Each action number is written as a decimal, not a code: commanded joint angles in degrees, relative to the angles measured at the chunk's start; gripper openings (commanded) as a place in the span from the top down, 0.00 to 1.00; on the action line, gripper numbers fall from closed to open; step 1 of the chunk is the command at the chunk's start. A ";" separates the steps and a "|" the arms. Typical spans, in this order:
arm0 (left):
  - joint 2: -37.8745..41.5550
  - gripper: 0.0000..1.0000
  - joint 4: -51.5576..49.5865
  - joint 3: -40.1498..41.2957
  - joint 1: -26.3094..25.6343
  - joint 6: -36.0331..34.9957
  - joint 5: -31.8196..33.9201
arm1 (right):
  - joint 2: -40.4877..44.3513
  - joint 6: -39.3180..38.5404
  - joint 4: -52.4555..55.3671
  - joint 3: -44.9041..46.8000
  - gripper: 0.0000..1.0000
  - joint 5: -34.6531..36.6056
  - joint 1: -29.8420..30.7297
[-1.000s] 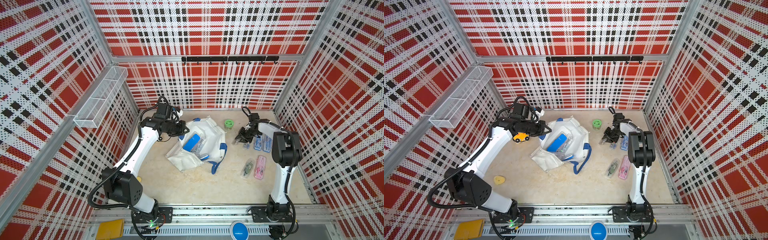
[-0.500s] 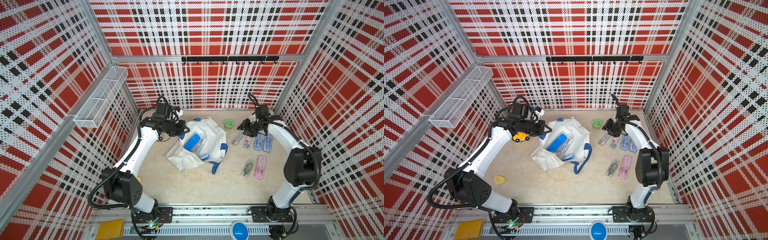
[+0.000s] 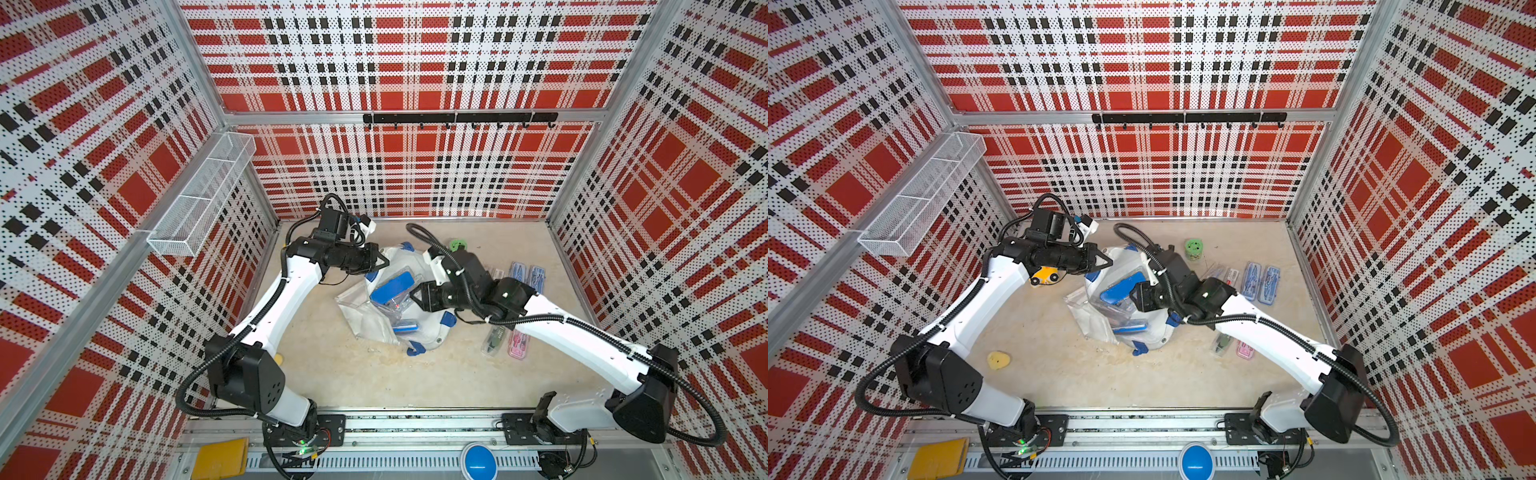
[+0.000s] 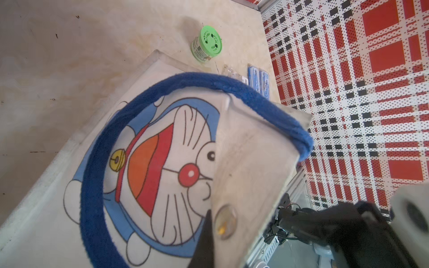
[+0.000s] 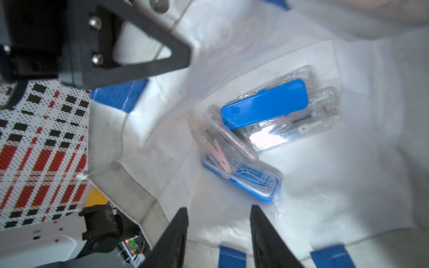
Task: Take out the compass set from the canvas bag
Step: Pick up the compass set from the canvas bag.
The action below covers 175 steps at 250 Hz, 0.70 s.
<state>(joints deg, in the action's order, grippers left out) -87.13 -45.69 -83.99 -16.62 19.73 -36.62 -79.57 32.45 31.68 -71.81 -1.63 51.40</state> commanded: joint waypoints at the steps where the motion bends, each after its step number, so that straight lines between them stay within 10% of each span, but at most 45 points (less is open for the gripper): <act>1: 3.23 1.00 4.25 0.26 -0.34 0.57 -1.53 | -1.18 3.46 -4.68 3.15 0.58 4.59 1.92; 130: 5.55 1.00 4.38 0.95 -5.42 3.48 6.91 | -19.41 24.61 9.12 -10.92 0.38 -2.73 1.43; 175: 6.44 1.00 4.54 1.60 -5.35 3.84 7.88 | -17.30 28.33 6.92 -2.85 0.31 -6.42 -0.56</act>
<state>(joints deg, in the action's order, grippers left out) -83.92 -44.60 -82.19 -21.63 22.55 -28.42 -98.48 56.07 38.87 -79.94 -4.62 52.38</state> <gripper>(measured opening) 0.062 0.686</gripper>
